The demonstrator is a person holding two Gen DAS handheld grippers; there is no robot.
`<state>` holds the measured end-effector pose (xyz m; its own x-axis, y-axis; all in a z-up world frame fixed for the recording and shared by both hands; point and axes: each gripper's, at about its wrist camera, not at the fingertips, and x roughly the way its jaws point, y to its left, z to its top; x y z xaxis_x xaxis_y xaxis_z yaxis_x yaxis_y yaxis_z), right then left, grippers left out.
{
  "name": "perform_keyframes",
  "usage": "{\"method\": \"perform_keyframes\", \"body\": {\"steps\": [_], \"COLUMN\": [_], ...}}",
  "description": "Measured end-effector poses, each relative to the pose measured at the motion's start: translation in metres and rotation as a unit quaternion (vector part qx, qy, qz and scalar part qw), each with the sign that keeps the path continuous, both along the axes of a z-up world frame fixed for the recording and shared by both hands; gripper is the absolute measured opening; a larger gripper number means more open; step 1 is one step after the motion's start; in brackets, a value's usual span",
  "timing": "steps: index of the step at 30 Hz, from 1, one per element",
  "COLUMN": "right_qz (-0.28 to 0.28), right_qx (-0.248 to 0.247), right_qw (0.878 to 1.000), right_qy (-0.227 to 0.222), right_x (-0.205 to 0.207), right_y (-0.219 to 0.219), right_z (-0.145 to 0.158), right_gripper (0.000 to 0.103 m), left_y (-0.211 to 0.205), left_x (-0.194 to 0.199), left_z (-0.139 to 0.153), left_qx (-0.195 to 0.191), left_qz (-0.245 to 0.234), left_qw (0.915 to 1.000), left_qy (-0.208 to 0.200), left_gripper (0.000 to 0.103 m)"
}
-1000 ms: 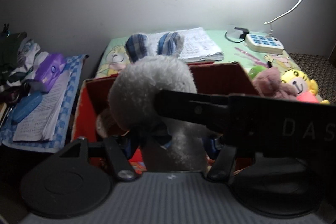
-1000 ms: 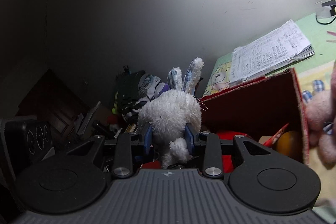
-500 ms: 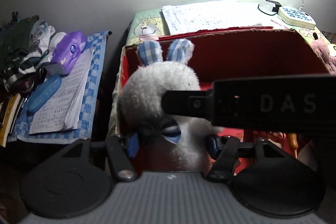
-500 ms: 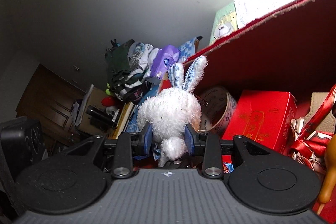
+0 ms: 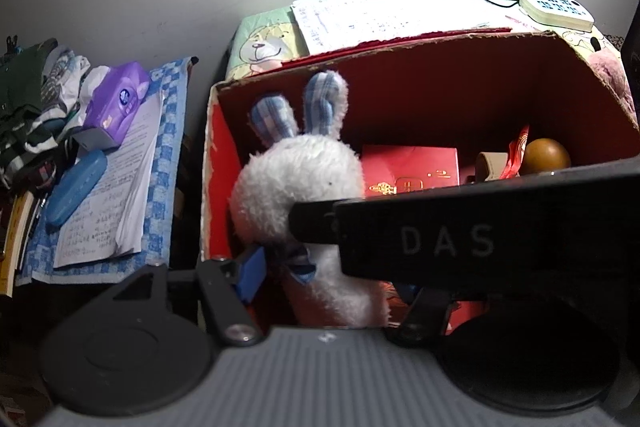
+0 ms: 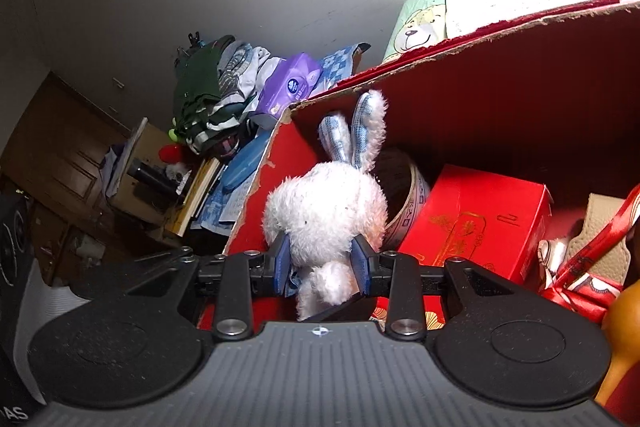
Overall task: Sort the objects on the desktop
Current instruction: 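Lift the bunny and carry it with the right gripper into the red box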
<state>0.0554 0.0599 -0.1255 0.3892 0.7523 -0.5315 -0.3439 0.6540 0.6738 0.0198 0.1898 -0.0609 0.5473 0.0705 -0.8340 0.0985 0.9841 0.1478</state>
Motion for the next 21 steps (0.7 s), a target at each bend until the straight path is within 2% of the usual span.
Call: {"method": "perform_keyframes", "body": {"steps": [3,10,13,21], "right_qz": [-0.005,-0.005,-0.012,-0.040], "right_qx": [0.025,0.033,0.022,0.006], "right_qw": [0.999,0.999,0.999,0.999], "right_qy": [0.023,0.037,0.030,-0.002], "right_x": [0.004,0.002,-0.001,-0.008], "right_y": [-0.006,-0.008,-0.009,-0.024], "right_z": [-0.005,-0.006,-0.002,0.007], "right_gripper": [0.041,0.044,0.049,0.049], "left_y": [-0.002,-0.002,0.000,-0.002], "left_x": [0.003,0.004,0.005,0.003], "left_z": [-0.001,-0.002,0.001,0.006], "left_qx": [0.009,0.020,0.011,0.016], "left_qz": [0.004,0.008,0.011,0.021], "left_qw": [0.9999,0.9997,0.9998,0.9996], "left_qy": [0.006,0.012,0.015,0.009], "left_gripper": [0.065,0.066,0.068,0.069]}}
